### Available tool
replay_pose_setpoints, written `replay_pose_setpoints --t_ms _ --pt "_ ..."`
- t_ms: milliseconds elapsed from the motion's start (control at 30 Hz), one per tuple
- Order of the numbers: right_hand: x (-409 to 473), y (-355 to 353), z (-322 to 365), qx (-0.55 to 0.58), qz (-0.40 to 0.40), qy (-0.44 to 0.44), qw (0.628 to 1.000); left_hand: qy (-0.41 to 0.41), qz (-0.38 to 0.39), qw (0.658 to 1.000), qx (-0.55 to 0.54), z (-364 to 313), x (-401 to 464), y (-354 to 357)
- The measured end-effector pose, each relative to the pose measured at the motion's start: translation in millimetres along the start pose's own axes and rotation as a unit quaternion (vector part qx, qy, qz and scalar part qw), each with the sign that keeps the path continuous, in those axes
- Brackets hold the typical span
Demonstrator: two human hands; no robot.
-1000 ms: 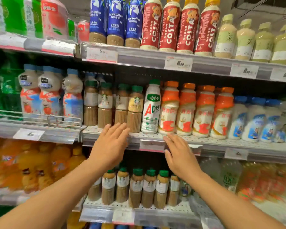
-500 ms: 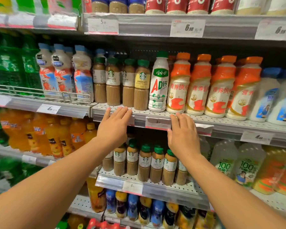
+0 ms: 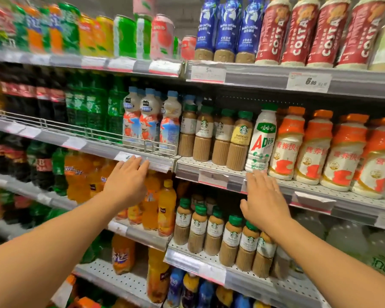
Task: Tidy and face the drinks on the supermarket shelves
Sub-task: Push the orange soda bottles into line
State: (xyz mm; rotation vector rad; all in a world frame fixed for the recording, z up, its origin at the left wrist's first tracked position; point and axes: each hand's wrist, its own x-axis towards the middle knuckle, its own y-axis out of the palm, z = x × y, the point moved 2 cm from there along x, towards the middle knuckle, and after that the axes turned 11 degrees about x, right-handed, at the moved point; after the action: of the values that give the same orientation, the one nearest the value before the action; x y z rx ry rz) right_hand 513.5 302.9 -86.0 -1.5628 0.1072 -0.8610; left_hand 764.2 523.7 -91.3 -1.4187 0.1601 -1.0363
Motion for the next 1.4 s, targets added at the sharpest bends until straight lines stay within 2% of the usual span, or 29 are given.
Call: replay_pose_setpoints --t_ms 133,333,433,567,700,933,1033,1100,1233,1333,1400 --pt "9.3 14.5 84.2 0.046 0.021 -0.053 0.997 0.031 -0.024 0.999 -0.006 49.1 19.4 17.5" --pt "30.0 41.7 176.1 0.055 0.067 -0.057 0.995 0.097 0.057 0.994 -0.009 100.2 40.9 67.4" --pt "40.9 45.7 201.3 0.052 0.067 -0.062 0.994 0.098 0.035 0.994 -0.039 101.5 40.0 79.4" --pt "55.7 52.6 220.9 0.033 0.061 -0.066 0.995 0.104 0.011 0.994 -0.043 102.1 39.7 84.9" --pt "64.6 66.4 231.7 0.020 0.061 -0.067 0.996 0.104 0.016 0.994 -0.037 103.1 40.9 88.4" --pt "68.8 92.1 246.1 0.051 -0.001 -0.011 0.999 0.087 0.051 0.995 -0.015 100.1 40.3 89.8" --pt "67.8 93.3 242.0 0.038 -0.004 -0.018 0.999 0.107 0.052 0.993 -0.009 107.4 41.5 85.8" --pt "67.2 93.0 238.1 0.034 0.005 -0.019 0.999 0.123 0.043 0.991 0.016 124.4 43.9 83.2" --pt "68.7 95.9 241.1 -0.005 0.013 -0.001 1.000 0.045 0.074 0.995 0.055 186.1 49.3 92.6" --pt "70.3 100.8 245.4 -0.044 0.008 0.017 0.999 0.051 0.044 0.994 0.081 219.8 56.0 111.5" --pt "71.4 102.9 248.6 -0.039 -0.005 0.039 0.998 0.061 0.019 0.996 0.056 225.1 57.4 127.3"
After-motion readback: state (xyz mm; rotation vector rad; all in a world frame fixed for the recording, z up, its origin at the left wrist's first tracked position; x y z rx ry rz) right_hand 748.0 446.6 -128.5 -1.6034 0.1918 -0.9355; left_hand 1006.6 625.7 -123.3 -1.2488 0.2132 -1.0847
